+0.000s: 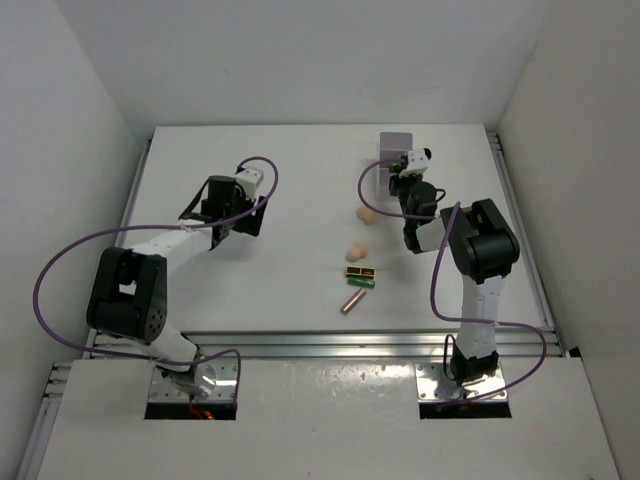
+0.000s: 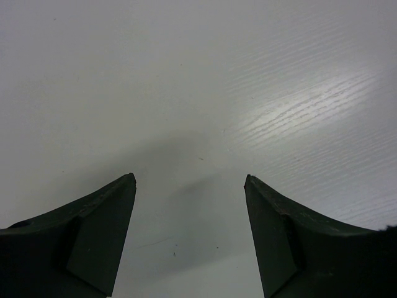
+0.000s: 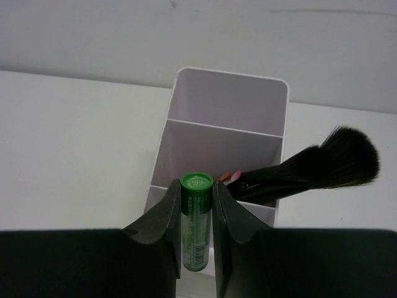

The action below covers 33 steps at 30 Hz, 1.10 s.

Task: Organize the makeup

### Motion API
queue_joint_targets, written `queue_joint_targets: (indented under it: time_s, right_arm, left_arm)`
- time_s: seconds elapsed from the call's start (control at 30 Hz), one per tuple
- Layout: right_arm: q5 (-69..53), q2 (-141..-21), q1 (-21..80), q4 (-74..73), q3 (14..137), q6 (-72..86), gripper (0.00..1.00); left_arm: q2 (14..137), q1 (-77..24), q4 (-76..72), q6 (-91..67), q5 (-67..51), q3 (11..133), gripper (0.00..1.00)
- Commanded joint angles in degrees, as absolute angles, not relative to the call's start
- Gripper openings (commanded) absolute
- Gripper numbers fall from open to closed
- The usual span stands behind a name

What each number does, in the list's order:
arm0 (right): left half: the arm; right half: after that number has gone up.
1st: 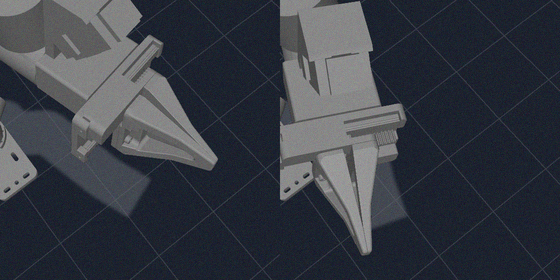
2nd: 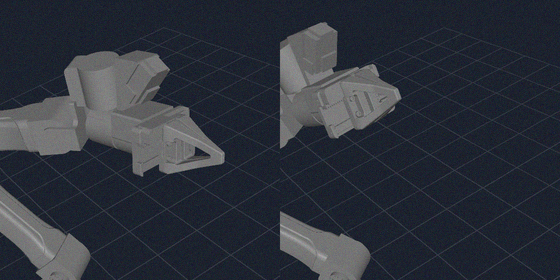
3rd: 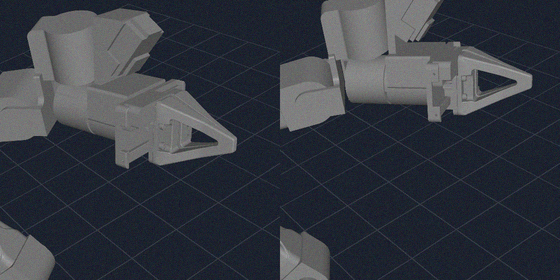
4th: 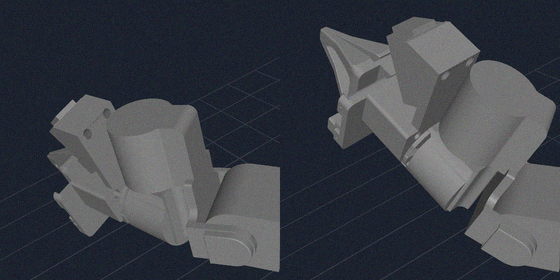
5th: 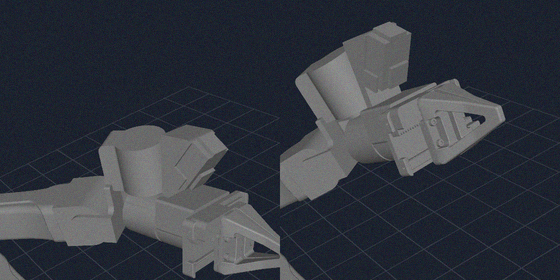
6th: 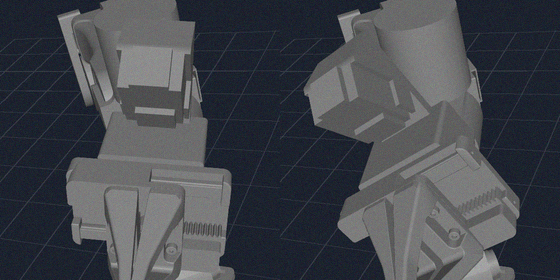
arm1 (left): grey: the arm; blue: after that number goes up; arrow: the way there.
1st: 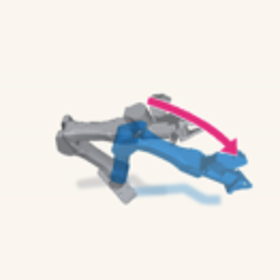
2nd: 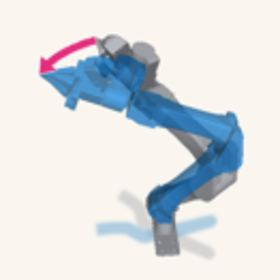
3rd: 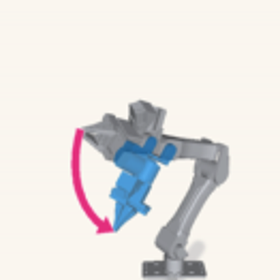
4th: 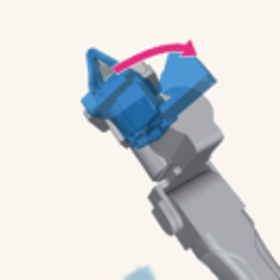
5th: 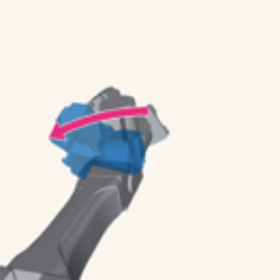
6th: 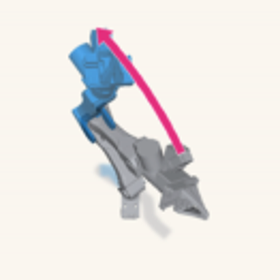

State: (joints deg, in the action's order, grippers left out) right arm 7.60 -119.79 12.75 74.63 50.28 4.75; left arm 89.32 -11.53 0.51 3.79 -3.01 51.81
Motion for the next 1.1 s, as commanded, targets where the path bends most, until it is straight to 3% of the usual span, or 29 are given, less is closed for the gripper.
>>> queue_joint_targets:
  time_s: [0.0, 0.27, 0.3, 0.33, 0.37, 0.47, 0.63, 0.73, 0.83, 0.87, 0.93, 0.97, 1.03, 1.07]
  right_arm:
    - [5.4, -122.0, 12.3, 81.6, 52.3, 6.4, 0.00]
    - [4.8, -123.3, 11.9, 82.0, 52.3, 8.2, 0.00]
    - [5.0, -123.5, 11.9, 82.0, 52.1, 8.3, 0.07]
    - [4.8, -123.0, 12.0, 82.0, 51.9, 8.7, 0.07]
    - [4.8, -122.8, 12.0, 82.1, 51.5, 9.0, 0.23]
    - [3.1, -121.2, 12.2, 82.2, 50.0, 9.3, 0.41]
    - [3.9, -115.0, 13.8, 82.1, 46.4, 5.9, 0.54]
    - [5.7, -110.1, 15.3, 80.7, 44.0, 3.3, 0.57]
    - [4.7, -100.8, 17.0, 69.6, 42.4, 0.8, 0.64]
    - [0.8, -98.9, 17.1, 56.2, 42.3, 0.9, 0.67]
    - [-8.1, -91.9, 17.7, 44.0, 43.1, -2.3, 0.72]
    - [-13.0, -90.7, 18.3, 24.1, 45.9, -3.6, 0.76]
    - [-16.2, -87.4, 20.1, 11.7, 48.2, -8.8, 0.73]
    - [-15.1, -86.9, 22.4, -2.6, 50.4, -10.1, 0.70]
  left_arm:
    - [89.5, -11.0, -0.2, 3.4, -2.5, 53.5, 0.77]
    - [89.5, -11.0, 0.4, 4.0, -2.5, 53.5, 0.77]
    - [89.5, -11.0, 0.4, 4.0, -2.5, 53.5, 0.77]
    - [89.5, -11.0, 0.4, 4.0, -2.5, 53.5, 0.77]
    - [89.5, -11.0, 0.4, 4.0, -2.5, 53.5, 0.77]
    - [89.5, -11.0, 0.4, 4.0, -3.1, 53.5, 0.77]
    - [89.5, -11.0, 0.4, 4.0, -3.6, 53.5, 0.77]
    - [88.9, -11.0, 0.4, 4.0, -4.1, 53.5, 0.77]
    - [86.8, -11.0, -0.3, 4.5, -4.1, 52.0, 0.77]
    - [86.3, -11.0, -0.8, 4.5, -4.7, 51.0, 0.77]
    - [84.1, -11.0, -0.8, 5.1, -4.7, 49.6, 0.77]
    - [83.2, -11.0, -1.3, 5.1, -4.7, 48.8, 0.77]
    - [81.3, -11.0, -1.3, 5.7, -4.7, 46.0, 0.77]
    - [79.2, -11.0, -1.3, 5.7, -4.7, 45.0, 0.77]
